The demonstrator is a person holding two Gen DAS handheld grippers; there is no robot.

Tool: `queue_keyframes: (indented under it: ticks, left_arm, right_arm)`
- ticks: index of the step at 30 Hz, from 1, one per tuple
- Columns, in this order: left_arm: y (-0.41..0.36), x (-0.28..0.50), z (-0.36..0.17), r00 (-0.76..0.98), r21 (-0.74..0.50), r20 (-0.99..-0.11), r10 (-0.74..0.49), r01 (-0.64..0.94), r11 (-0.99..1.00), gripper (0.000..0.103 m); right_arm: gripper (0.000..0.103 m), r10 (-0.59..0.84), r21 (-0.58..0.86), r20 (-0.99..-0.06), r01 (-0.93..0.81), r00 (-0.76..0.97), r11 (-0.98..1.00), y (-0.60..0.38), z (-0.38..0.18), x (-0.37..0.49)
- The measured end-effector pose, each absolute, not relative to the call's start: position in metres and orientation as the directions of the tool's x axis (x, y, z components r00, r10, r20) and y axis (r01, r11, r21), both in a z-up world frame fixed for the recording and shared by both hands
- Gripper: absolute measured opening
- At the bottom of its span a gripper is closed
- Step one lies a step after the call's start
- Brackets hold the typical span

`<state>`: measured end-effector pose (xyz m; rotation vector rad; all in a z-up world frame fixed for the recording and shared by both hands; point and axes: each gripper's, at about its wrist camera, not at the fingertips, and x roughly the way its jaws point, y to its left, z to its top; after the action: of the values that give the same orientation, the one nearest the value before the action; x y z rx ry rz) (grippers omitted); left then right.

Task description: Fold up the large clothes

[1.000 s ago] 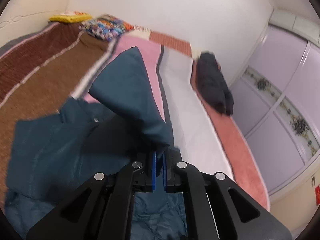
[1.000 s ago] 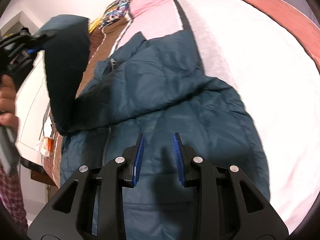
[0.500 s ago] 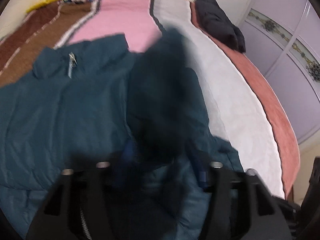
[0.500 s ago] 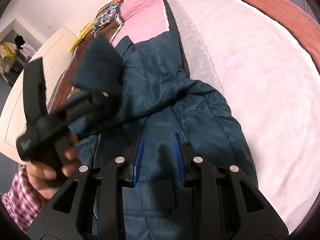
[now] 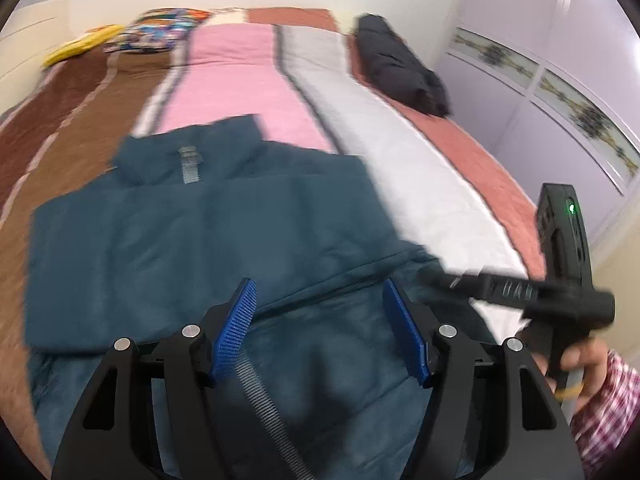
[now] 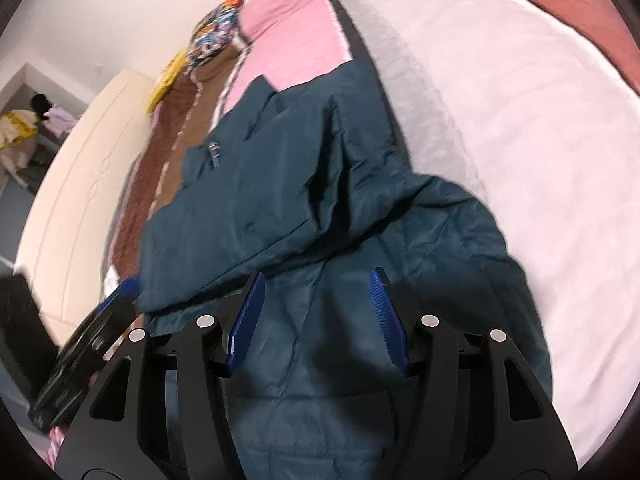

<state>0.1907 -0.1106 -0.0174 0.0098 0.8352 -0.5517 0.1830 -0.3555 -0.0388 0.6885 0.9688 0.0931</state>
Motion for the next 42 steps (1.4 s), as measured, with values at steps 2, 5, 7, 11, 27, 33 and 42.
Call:
queue_keyframes:
  ticks: [2, 5, 7, 11, 27, 33, 42]
  left_arm:
    - [-0.081, 0.182, -0.020, 0.599, -0.162, -0.701, -0.388, 0.397, 0.903, 0.065]
    - [-0.043, 0.173, -0.029, 0.636, -0.127, -0.712, -0.298, 0.301, 0.945, 0.065]
    - [-0.019, 0.169, -0.035, 0.658, -0.087, -0.720, -0.222, 0.232, 0.969, 0.065]
    - [0.015, 0.173, -0.037, 0.685, -0.024, -0.720, -0.109, 0.133, 0.991, 0.065]
    - [0.052, 0.262, -0.060, 0.654, -0.019, -0.756, 0.024, -0.058, 0.998, 0.056]
    - [0.048, 0.283, -0.104, 0.578, 0.043, -0.812, 0.082, -0.081, 0.996, 0.055]
    - [0.100, 0.288, -0.039, 0.715, -0.109, -0.697, 0.061, -0.189, 0.976, 0.055]
  right_arm:
    - [0.055, 0.368, 0.585, -0.721, 0.232, 0.586, 0.777, -0.358, -0.038, 0.189]
    - [0.055, 0.340, 0.566, -0.741, 0.266, 0.578, 0.780, -0.360, -0.040, 0.202]
    - [0.055, 0.320, 0.553, -0.754, 0.292, 0.573, 0.780, -0.362, -0.044, 0.213]
    - [0.051, 0.314, 0.554, -0.766, 0.329, 0.561, 0.765, -0.359, -0.049, 0.232]
    - [0.005, 0.252, 0.496, -0.808, 0.384, 0.533, 0.779, -0.369, -0.063, 0.223]
    - [0.005, 0.219, 0.429, -0.847, 0.378, 0.485, 0.820, -0.362, -0.077, 0.229]
    - [0.005, 0.252, 0.517, -0.784, 0.373, 0.567, 0.770, -0.371, -0.051, 0.193]
